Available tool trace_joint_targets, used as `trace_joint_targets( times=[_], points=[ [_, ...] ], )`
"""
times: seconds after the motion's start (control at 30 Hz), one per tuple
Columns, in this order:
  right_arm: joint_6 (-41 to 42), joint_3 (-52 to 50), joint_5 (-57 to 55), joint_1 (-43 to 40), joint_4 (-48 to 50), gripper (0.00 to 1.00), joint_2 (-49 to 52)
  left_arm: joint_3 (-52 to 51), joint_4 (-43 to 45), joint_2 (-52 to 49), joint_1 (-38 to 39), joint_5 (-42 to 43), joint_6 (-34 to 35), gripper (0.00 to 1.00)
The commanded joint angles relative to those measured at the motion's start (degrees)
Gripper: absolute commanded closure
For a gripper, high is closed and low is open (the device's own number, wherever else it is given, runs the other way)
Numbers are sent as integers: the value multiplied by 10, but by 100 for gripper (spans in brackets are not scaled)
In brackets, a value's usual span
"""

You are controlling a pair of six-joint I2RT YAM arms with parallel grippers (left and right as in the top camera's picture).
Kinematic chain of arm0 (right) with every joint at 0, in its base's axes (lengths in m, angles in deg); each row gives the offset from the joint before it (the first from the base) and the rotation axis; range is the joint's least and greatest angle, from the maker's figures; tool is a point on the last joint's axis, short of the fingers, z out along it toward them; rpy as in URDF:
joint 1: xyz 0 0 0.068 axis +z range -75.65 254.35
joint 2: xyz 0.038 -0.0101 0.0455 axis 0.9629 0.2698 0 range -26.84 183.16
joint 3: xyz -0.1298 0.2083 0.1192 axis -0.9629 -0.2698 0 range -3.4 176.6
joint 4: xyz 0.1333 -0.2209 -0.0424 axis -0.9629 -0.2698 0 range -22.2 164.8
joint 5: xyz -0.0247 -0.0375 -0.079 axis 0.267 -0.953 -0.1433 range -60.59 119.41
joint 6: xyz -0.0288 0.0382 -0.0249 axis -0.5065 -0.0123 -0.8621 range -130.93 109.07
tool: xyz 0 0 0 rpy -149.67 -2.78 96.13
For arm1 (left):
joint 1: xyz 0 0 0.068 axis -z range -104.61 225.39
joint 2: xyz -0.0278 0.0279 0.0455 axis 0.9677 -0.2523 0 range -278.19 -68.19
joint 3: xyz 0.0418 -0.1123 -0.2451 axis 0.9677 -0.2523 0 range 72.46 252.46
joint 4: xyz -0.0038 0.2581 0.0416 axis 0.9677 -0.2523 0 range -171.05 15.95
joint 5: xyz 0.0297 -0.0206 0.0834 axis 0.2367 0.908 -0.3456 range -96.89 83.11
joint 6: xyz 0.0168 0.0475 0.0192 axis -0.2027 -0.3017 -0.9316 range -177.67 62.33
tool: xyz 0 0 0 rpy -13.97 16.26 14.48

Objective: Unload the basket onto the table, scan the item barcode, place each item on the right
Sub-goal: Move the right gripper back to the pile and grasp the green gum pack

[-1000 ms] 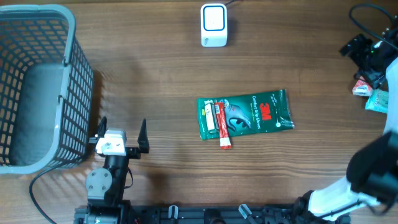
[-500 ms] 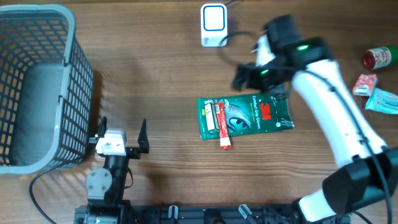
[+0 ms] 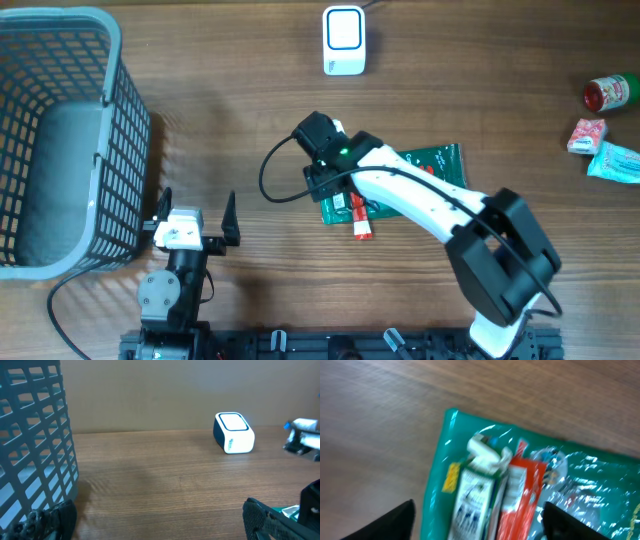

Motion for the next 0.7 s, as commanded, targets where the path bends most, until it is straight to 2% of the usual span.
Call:
trace_joint_targets(
  times=[0.0,0.17,0.37,0.4,0.47,0.5,0.53,0.57,0.6,0.67],
  points=[
    [-1,-3,-96,2,18,26,23,-3,-2,5,-2,9,3,0],
    [-21,-3,-108,3,42,33,36,-3,-2,5,-2,9,3,0],
    [-45,-3,-97,18,25,41,55,-3,-2,5,-2,9,3,0],
    [-45,-3,-90,18,25,45,56,-3,-2,5,-2,9,3,0],
    [-37,-3,-83,18,19,60,64,-3,-2,5,-2,9,3,0],
    [-30,-3,-83,18,14,63,65,-3,-2,5,-2,9,3,0],
    [-28,-3,-82,17,12,72,65,-3,-2,5,-2,9,3,0],
    [-25,-3,-80,16,10,76,65,-3,-2,5,-2,9,3,0],
    [-25,0,-61,13,-4,83,64,-3,-2,5,-2,9,3,0],
    [-25,14,-34,8,-26,87,61,-3,-2,5,-2,9,3,0]
  ],
)
